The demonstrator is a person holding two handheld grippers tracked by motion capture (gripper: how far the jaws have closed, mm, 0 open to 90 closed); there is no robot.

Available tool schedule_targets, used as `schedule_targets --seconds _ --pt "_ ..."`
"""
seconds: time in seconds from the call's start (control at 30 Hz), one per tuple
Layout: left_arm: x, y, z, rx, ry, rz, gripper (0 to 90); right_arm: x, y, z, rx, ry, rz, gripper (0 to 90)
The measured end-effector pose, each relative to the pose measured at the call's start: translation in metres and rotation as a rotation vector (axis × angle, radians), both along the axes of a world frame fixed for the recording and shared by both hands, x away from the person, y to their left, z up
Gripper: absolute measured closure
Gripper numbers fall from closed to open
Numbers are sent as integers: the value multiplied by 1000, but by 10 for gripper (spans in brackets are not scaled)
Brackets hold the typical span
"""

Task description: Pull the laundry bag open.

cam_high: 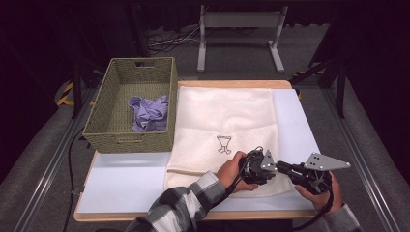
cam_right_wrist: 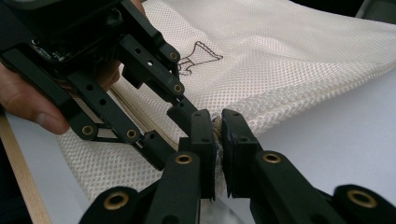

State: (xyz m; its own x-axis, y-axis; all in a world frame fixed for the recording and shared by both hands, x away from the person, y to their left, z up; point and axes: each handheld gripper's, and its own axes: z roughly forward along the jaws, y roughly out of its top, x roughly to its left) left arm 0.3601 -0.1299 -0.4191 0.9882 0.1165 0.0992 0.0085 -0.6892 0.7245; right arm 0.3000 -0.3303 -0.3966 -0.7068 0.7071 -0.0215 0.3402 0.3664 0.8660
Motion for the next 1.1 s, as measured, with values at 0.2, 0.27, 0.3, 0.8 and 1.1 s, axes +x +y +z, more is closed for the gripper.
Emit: schedule_targets --seconds 0.2,0.27,0.3,0.8,1.1 --pt "3 -3 -1 10 11 9 795 0 0 -2 -5 2 2 846" --pt "4 -3 -1 7 16 13 803 0 0 -2 -4 -2 1 846" --pt "4 -2 0 5 20 12 808 -1 -1 -2 -1 -2 0 846" --pt "4 1 4 63 -28 -24 818 -3 -6 -4 -13 3 -10 849" --pt "4 3 5 71 -5 -25 819 -4 -7 -6 -22 8 -22 852"
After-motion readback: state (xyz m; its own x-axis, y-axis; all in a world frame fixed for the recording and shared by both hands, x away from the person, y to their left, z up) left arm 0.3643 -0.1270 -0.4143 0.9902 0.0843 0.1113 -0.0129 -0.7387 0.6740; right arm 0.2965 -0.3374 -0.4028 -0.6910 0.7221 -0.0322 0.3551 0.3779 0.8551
